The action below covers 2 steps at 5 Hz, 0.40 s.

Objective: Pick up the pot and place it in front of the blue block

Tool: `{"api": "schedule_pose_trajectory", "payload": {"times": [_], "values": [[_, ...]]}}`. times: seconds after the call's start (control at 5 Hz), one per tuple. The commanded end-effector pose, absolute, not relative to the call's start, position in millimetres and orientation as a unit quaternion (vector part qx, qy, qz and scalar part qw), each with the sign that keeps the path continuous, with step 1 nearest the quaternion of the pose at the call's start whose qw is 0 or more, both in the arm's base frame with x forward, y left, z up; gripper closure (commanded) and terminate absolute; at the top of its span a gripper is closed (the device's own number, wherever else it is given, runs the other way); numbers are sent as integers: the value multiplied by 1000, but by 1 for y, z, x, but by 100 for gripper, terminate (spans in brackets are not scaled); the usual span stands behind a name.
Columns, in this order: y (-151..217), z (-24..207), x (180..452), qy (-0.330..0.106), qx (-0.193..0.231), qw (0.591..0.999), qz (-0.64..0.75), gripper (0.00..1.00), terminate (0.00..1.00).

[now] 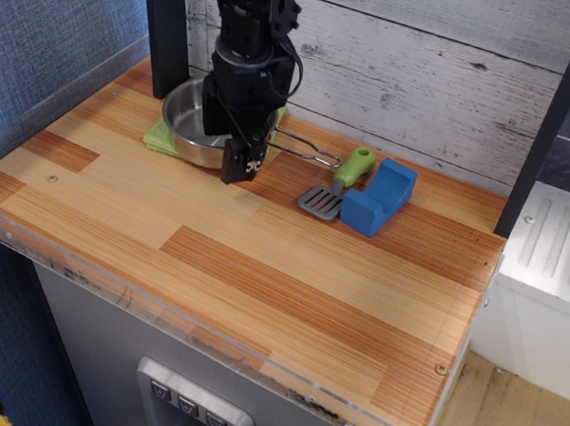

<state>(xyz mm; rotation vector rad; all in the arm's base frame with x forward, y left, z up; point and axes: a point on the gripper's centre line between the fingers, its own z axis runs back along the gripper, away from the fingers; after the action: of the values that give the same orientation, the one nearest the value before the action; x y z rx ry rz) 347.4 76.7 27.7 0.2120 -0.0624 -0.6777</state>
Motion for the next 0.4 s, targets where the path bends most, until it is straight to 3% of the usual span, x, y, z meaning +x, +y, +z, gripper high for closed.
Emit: {"api": "schedule_pose_trajectory", "payload": {"times": [0.0, 0.2], "values": [[93, 30, 349, -40, 90, 946, -307, 100, 0], [98, 29, 348, -48, 83, 951, -293, 100, 0]]}}
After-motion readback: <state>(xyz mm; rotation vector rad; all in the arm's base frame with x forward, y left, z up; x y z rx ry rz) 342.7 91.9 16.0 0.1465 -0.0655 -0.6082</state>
